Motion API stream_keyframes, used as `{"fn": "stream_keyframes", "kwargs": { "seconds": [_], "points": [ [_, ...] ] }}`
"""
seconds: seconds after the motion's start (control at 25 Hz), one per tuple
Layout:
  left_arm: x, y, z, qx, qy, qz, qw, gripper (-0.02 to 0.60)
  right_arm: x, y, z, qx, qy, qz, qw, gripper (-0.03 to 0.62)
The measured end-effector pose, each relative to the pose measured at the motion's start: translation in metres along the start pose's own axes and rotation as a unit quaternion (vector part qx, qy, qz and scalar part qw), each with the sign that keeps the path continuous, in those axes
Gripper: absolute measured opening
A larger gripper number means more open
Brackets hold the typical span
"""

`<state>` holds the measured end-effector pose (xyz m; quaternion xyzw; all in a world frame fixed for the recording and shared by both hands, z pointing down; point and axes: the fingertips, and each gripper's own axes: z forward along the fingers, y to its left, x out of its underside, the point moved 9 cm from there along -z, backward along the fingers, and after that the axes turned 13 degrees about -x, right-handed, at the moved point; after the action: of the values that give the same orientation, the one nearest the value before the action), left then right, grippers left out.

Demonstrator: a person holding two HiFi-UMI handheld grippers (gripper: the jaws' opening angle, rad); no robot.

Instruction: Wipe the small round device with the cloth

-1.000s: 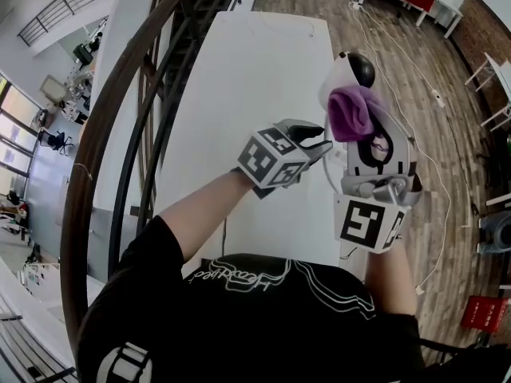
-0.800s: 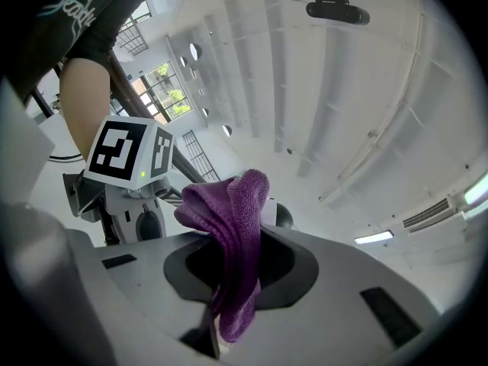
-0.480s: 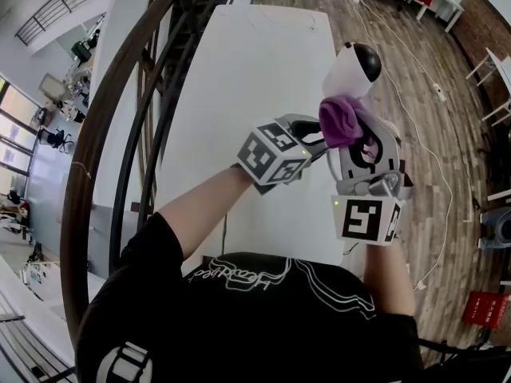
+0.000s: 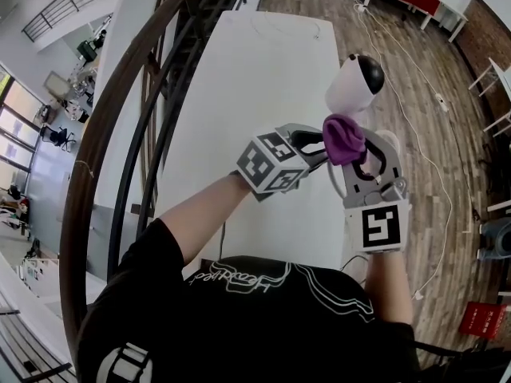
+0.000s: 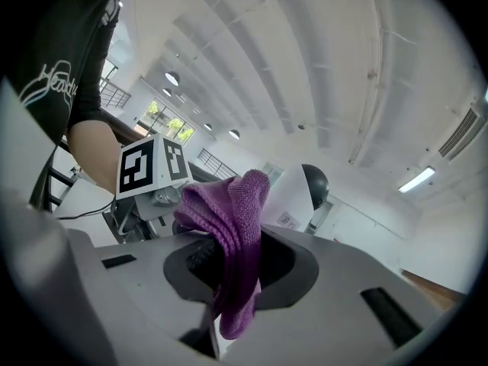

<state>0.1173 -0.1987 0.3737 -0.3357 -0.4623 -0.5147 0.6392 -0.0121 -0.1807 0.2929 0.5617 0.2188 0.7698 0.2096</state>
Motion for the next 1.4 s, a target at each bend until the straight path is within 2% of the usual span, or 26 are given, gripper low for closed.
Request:
{"fn": "stream_keyframes", "kwargs": {
  "seconds": [0.16,0.36,0.48,0.68,1.0,1.16,1.4],
  "points": [
    [0.004,-0.007,-0.017,-0.017,-0.004,-0.003,0.9999,0.12,0.0,0.0,-0.016,-0.021,-0.036,0.055,0.998,0.061],
    [-0.014,-0.04,-0.05,-0.04,-0.037,-0.028,0.9981,0.118,0.004,-0.007,-0.062,-0.065,-0.089,0.139,0.984,0.061],
    [-0.022,-0.063,-0.074,-0.051,-0.062,-0.05,0.9955,0.072,0.008,-0.003,-0.088,-0.09,-0.111,0.165,0.976,0.061],
    [-0.028,-0.12,-0.114,-0.056,-0.101,-0.081,0.9899,0.009,0.018,0.016,-0.137,-0.115,-0.132,0.198,0.964,0.061],
    [-0.023,-0.234,-0.155,-0.044,-0.142,-0.124,0.9811,0.009,0.034,0.066,-0.216,-0.174,-0.154,0.258,0.938,0.061],
    [-0.003,-0.283,-0.174,-0.073,-0.135,-0.113,0.9816,0.009,0.033,0.097,-0.247,-0.196,-0.156,0.263,0.932,0.061],
    [0.017,-0.339,-0.187,-0.106,-0.121,-0.071,0.9844,0.009,0.042,0.139,-0.278,-0.236,-0.153,0.301,0.911,0.061]
  ]
}}
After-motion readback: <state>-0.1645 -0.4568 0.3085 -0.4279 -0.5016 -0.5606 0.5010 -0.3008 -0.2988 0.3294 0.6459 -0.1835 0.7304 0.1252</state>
